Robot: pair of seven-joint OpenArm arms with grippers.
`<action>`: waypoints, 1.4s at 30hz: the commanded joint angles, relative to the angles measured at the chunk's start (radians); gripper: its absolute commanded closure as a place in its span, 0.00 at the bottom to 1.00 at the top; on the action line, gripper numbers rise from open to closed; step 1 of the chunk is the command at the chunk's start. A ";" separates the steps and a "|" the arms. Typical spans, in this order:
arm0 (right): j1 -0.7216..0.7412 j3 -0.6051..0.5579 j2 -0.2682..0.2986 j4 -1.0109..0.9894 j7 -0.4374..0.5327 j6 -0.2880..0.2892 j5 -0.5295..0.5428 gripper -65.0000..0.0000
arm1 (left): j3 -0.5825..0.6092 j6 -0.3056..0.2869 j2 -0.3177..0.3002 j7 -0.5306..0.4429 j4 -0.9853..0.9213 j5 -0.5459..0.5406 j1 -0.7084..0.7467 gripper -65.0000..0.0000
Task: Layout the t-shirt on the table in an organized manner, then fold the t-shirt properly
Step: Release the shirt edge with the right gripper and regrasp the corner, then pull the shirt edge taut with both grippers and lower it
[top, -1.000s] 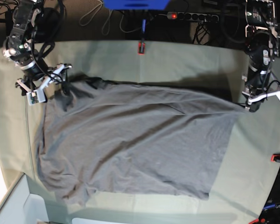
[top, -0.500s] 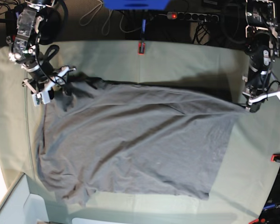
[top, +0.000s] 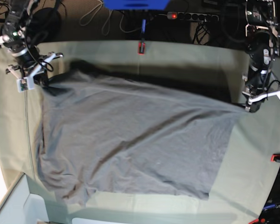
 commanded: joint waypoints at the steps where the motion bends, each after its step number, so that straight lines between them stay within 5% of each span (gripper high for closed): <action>1: -0.025 0.000 0.008 0.031 0.014 0.006 0.012 1.00 | -0.010 -0.011 -0.010 -0.020 0.028 -0.008 0.016 1.00; 13: -0.276 0.003 0.014 0.227 0.014 0.006 0.012 1.00 | -0.044 -0.011 -0.009 -0.025 0.148 -0.005 0.168 1.00; 25: -0.322 -0.021 0.014 0.235 -0.124 0.006 0.010 1.00 | -0.165 -0.011 -0.009 -0.023 0.183 -0.005 0.225 1.00; 42: -0.416 -0.124 0.045 0.232 -0.130 0.006 0.009 1.00 | -0.229 -0.012 0.031 -0.022 0.155 -0.003 0.277 1.00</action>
